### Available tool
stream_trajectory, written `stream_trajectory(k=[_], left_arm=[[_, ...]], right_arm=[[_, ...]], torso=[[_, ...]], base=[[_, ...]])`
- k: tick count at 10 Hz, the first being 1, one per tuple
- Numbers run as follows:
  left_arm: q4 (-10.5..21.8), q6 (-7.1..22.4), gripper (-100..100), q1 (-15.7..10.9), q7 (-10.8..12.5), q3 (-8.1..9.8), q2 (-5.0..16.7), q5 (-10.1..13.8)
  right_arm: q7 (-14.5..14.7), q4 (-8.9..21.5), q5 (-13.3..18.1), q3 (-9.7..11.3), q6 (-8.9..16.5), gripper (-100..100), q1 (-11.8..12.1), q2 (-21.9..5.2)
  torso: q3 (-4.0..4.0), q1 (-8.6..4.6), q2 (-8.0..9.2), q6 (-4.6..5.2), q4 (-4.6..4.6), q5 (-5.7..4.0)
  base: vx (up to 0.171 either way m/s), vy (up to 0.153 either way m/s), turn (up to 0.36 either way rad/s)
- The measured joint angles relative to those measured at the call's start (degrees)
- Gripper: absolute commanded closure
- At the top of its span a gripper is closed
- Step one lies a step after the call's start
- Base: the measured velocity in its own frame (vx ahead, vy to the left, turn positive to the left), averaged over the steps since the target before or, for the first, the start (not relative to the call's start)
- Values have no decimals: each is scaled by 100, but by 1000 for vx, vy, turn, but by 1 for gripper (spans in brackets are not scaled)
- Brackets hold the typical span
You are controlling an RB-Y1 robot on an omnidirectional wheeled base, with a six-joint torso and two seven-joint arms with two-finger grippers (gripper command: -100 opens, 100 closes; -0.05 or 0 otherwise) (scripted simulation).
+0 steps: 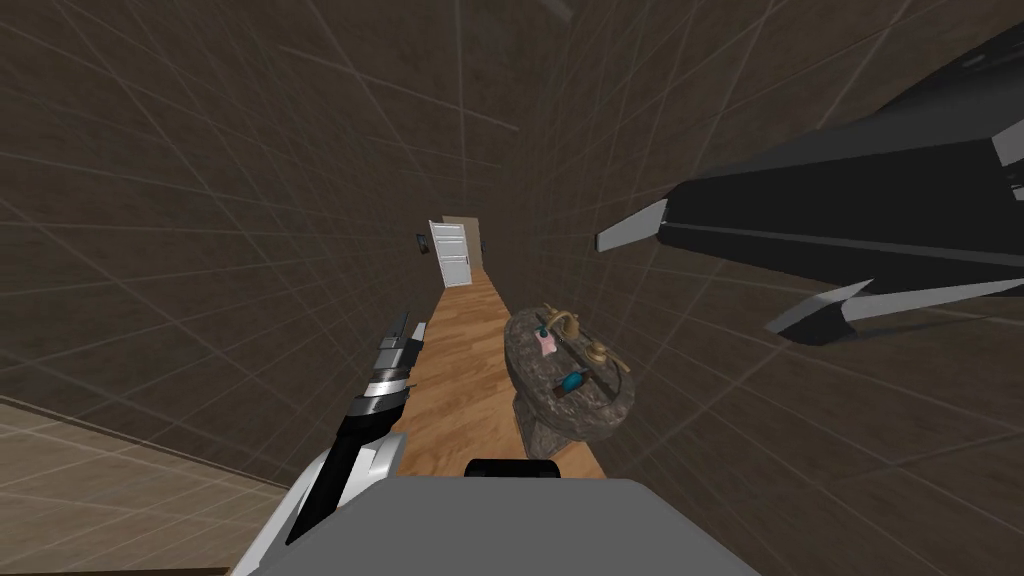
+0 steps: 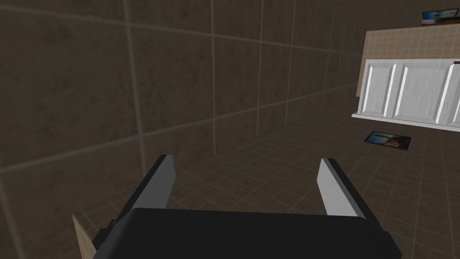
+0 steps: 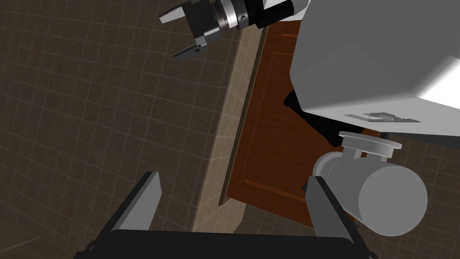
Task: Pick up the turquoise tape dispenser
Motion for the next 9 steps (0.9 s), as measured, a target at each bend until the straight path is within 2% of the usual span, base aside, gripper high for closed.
stream_trajectory(k=[2, 5, 7, 8, 9], left_arm=[[0, 0, 0, 0, 0, 0, 0, 0], [0, 0, 0, 0, 0, 0, 0, 0], [0, 0, 0, 0, 0, 0, 0, 0], [0, 0, 0, 1, 0, 0, 0, 0], [0, 0, 0, 1, 0, 0, 0, 0]], right_arm=[[-123, -12, -84, -16, 27, -100, -50, -37], [-126, -20, -84, -19, 33, -100, -46, -33], [-125, -20, -84, -19, 33, -100, -46, -32], [-154, 5, -99, -132, 120, -100, -26, 29], [-151, 20, -100, -130, 223, -100, -43, 52]], torso=[[-7, 7, -11, 0, -4, 2], [-6, 1, -8, -3, -4, 0], [-7, 2, -11, 0, -3, 0], [-10, 16, -17, 3, -4, 3], [-12, 19, -19, 0, -6, 5]], base=[[3, 6, -18], [-10, -7, 52], [15, 26, -75], [28, 50, -142], [21, 37, -105]])
